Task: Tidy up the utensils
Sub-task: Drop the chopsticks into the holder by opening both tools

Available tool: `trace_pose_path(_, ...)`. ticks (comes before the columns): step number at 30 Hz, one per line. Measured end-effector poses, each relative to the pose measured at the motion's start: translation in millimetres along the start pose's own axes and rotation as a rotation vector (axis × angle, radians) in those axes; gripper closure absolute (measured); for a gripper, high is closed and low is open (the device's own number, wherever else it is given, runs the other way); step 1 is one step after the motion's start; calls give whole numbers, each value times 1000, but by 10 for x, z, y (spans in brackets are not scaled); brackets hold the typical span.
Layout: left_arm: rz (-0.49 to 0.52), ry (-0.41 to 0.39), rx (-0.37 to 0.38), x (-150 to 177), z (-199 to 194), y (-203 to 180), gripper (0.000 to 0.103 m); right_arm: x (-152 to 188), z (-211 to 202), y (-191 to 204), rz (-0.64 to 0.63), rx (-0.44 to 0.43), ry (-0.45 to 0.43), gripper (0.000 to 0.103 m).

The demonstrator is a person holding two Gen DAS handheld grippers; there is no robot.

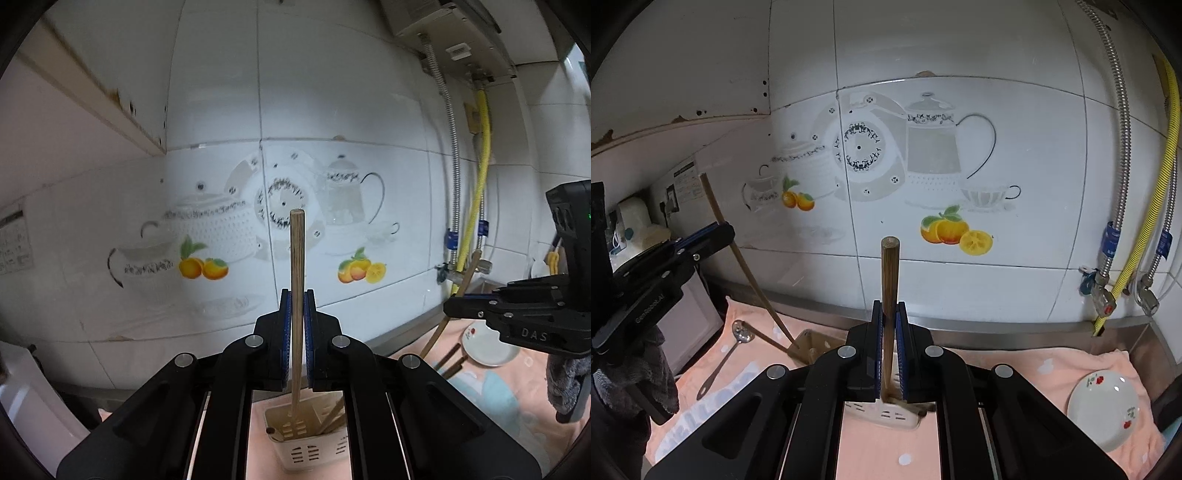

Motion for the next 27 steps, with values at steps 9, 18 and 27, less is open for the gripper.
trace_pose_path(9,-39,90,-1,363,207,106,97,258,246,-41,10,-3,66,96)
trace_pose_path(18,-52,111,1,483,158,116,96,408,305,-44,19,0,92,93)
trace_pose_path(27,-34,94,-8,473,-67,84,71,437,133,-23,12,15,69,58)
Point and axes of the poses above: each gripper's, at about its wrist camera, not at the fingertips, and z roughly the way its jaws point, y to its left, x to its underside, the point moved 1 cm from there along z, roughly the way its jaws point, and after that the axes turned 10 degrees about -y, right-handed, at the moved point
